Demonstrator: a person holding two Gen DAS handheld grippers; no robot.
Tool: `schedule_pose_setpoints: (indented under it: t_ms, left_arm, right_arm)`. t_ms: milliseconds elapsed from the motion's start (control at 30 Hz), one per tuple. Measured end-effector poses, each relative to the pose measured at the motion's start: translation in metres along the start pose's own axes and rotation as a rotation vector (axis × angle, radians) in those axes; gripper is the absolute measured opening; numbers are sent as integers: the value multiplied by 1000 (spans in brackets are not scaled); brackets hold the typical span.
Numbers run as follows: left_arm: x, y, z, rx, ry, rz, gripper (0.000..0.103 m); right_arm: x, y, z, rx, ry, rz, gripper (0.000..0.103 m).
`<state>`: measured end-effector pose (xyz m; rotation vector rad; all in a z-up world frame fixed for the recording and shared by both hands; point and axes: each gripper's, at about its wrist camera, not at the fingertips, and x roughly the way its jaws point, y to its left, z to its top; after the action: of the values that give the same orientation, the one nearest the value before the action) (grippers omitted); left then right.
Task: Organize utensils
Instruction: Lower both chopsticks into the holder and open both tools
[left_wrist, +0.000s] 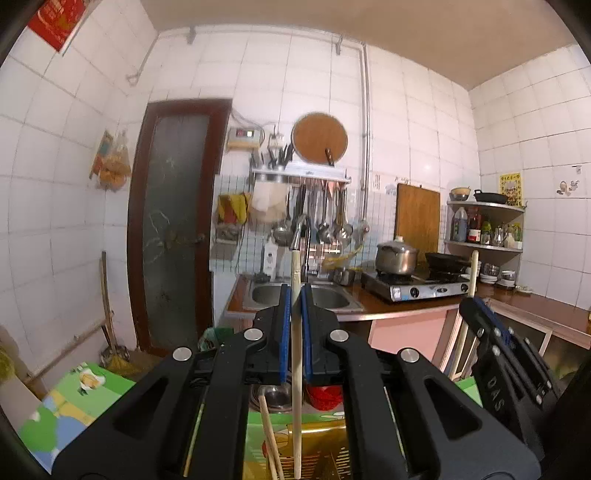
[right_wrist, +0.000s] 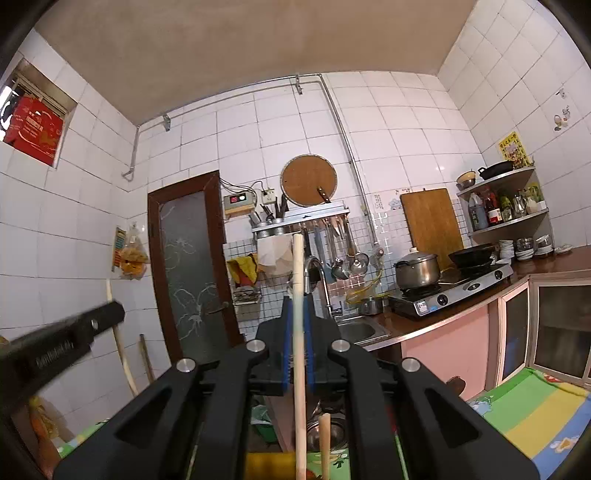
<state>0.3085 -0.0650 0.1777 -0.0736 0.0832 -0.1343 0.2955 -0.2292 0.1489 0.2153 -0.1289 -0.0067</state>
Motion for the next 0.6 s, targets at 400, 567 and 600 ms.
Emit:
schedule_pose_setpoints:
  t_ms: [400, 567, 600]
  left_arm:
    - [39, 20, -69, -19, 111, 18, 5]
    - [20, 38, -60, -63, 167, 28, 36]
    - [11, 42, -55, -76, 163, 39, 46]
  right_arm:
    - [12, -3, -61, -67, 108, -2, 6]
    - [-1, -6, -64, -94, 234, -3, 11]
    - [-5, -6, -62, -98, 258, -3, 36]
